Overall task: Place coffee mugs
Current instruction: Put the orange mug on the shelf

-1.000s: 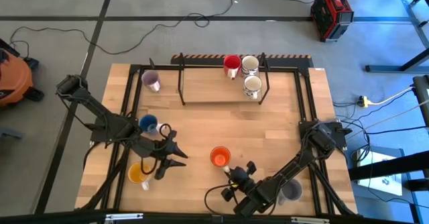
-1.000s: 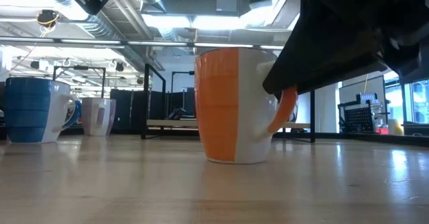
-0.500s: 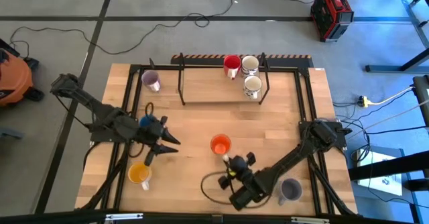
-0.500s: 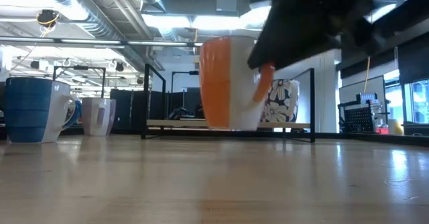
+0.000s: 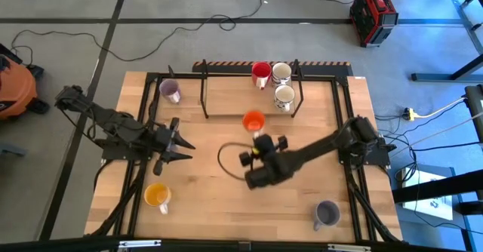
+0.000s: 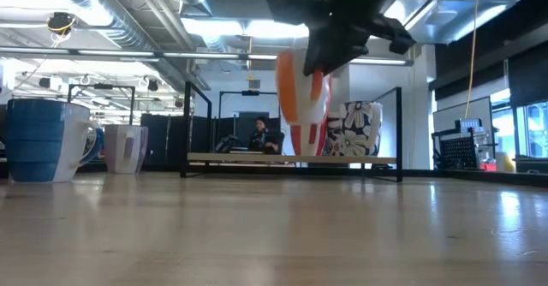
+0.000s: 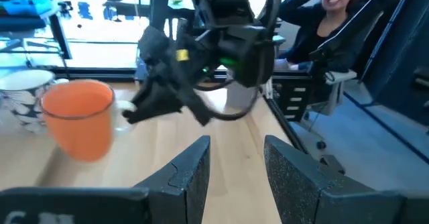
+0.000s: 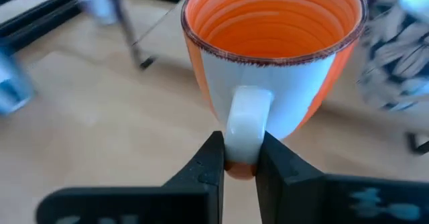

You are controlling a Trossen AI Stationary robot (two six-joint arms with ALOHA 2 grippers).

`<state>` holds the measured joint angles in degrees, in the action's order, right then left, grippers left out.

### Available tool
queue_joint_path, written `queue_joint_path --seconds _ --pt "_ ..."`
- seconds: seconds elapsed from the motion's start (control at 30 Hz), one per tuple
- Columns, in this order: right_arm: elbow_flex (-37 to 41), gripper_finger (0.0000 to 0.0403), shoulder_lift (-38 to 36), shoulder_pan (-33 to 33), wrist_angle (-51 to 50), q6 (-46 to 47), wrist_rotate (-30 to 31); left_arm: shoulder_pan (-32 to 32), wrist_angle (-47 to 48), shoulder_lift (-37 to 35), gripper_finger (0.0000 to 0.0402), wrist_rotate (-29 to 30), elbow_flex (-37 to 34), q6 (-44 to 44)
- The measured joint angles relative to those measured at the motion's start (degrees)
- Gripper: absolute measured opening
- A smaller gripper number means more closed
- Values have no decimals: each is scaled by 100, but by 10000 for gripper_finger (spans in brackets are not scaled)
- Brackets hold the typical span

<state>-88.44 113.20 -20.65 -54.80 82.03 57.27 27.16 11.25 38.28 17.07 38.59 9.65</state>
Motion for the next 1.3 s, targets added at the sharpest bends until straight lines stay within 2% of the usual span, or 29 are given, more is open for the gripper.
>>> queue_joint_path --seconds 0.37,0.5,0.87,1.3 --pt "0 33 1 1173 122 -150 -38 -234 37 -135 135 54 0 -135" --pt "0 33 21 1507 130 -163 -290 -311 34 -129 135 54 0 -135" --pt "-2 33 308 1865 529 -447 -392 -332 -47 -126 135 153 0 -131" --pt "-4 33 517 2157 443 -435 -375 -330 -105 -129 135 336 0 -129"
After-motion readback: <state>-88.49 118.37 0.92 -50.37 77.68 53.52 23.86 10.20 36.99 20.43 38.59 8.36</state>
